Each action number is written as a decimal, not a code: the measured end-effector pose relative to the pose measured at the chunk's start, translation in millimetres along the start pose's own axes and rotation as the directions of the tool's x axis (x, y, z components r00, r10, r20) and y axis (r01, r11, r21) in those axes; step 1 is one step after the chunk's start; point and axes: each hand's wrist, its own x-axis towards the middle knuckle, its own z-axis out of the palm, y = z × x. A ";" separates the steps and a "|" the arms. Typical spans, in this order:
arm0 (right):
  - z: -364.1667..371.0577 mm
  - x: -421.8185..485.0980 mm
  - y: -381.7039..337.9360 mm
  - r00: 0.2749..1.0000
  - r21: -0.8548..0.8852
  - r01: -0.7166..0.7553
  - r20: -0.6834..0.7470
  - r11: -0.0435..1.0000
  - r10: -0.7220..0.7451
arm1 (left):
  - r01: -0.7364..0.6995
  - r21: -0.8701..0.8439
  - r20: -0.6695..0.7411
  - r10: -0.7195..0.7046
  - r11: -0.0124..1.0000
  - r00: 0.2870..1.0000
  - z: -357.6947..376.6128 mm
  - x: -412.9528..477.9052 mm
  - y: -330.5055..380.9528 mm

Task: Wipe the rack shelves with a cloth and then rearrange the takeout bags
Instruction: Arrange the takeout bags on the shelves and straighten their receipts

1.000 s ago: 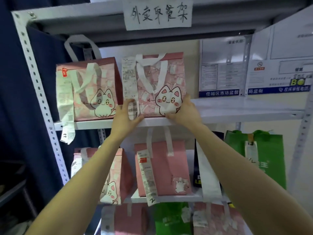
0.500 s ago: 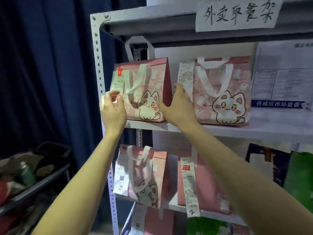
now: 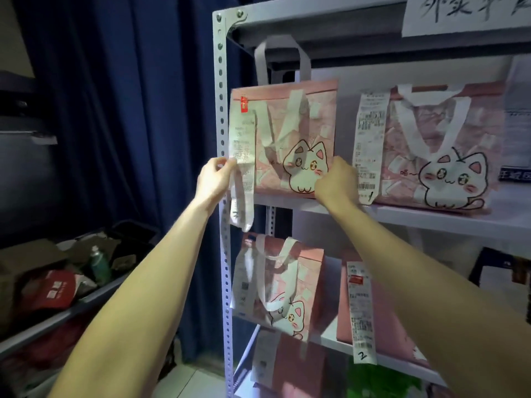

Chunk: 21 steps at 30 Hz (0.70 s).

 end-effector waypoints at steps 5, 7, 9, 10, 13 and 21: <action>-13.4 -21.9 -1.7 0.999 0.064 0.035 -0.043 0.997 -0.033 | -0.070 -0.054 0.041 0.072 0.996 0.997 -17.3 -35.9 -11.8; -21.8 -34.1 -1.2 0.998 0.077 0.041 -0.048 0.996 -0.038 | -0.118 -0.086 0.001 0.119 0.989 0.993 -20.9 -54.7 -9.5; -30.7 -47.0 0.3 0.998 0.104 0.047 -0.048 0.993 -0.042 | -0.161 -0.076 -0.051 0.158 0.984 0.986 -24.1 -75.1 -5.2; -36.1 -53.9 1.4 0.997 0.121 0.061 -0.050 0.991 -0.055 | -0.183 -0.069 -0.073 0.178 0.981 0.981 -26.2 -85.9 -2.4; -58.7 -76.7 4.7 0.988 0.169 0.150 -0.053 0.974 -0.143 | -0.247 -0.064 -0.128 0.237 0.967 0.963 -34.3 -119.7 5.7; -167.4 -143.4 46.6 0.958 0.316 0.276 -0.161 0.908 -0.235 | -0.346 -0.264 -0.146 0.318 0.900 0.937 -1.0 -220.0 68.3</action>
